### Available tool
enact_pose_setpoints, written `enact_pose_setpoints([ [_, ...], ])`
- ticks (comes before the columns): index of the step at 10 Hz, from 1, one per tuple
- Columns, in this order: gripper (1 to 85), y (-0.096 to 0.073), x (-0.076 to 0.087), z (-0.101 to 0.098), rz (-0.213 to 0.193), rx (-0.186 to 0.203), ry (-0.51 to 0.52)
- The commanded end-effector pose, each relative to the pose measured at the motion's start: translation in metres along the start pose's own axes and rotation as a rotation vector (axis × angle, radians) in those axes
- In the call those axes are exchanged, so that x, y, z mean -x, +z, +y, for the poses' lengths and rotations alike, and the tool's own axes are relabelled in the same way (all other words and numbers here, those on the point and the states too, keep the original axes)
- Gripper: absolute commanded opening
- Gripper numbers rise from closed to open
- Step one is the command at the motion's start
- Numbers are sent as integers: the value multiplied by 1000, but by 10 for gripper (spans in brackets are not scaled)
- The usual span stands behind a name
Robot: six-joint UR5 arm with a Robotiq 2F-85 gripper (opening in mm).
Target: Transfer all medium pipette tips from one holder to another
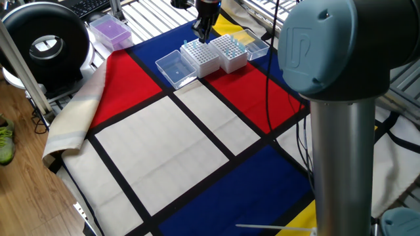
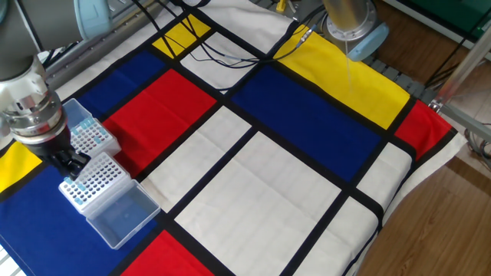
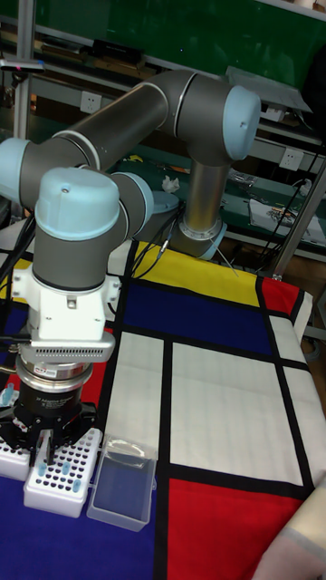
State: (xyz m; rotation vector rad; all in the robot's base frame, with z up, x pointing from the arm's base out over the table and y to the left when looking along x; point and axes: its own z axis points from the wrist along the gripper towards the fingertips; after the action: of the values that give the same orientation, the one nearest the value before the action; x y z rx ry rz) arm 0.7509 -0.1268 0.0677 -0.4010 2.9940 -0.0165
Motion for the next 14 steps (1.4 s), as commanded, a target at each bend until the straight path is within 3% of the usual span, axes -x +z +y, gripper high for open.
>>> enact_pose_setpoints([
  [1, 267, -2, 1, 4, 1, 8, 10],
  [14, 267, 3, 3, 0, 26, -3, 11],
])
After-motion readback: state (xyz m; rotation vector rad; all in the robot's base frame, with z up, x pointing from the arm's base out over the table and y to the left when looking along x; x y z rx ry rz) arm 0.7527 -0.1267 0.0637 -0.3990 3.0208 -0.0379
